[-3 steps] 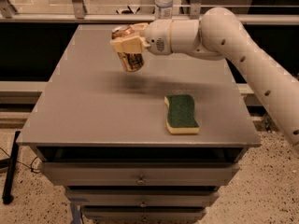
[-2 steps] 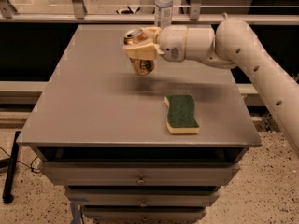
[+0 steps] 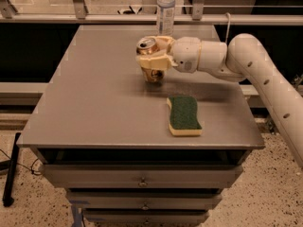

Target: Place orange can upright

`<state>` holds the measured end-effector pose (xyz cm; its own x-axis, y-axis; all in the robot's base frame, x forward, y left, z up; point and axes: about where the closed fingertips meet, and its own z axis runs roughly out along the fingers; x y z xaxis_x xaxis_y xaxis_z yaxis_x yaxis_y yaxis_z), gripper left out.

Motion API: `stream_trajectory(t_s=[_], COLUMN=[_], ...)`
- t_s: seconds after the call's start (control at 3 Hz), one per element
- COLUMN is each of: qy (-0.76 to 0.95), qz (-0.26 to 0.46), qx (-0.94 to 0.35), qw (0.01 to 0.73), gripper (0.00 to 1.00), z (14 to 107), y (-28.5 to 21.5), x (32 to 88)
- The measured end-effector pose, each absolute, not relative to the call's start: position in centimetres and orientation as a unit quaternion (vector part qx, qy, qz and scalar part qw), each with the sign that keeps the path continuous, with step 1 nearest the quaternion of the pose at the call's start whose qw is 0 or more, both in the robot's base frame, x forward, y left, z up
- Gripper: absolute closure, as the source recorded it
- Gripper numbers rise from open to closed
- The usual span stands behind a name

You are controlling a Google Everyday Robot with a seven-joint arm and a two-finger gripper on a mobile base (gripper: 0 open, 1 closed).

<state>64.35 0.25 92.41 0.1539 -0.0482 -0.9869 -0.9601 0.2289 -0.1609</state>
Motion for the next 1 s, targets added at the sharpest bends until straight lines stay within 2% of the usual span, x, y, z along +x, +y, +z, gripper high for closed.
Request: stream_trajectory(t_s=[0.33,0.67,1.0], qy=[0.515,0.523,0.53], qz=[0.397,0.409,0.413], qx=[-0.471,-0.444,-0.433], qw=[0.596,0.601,0.601], gripper=[1.0,0.82,0.58], z=[91.4,90.4,90.0], y=[-0.9,-2.1,-2.7], x=[64.4,64.7,64.8])
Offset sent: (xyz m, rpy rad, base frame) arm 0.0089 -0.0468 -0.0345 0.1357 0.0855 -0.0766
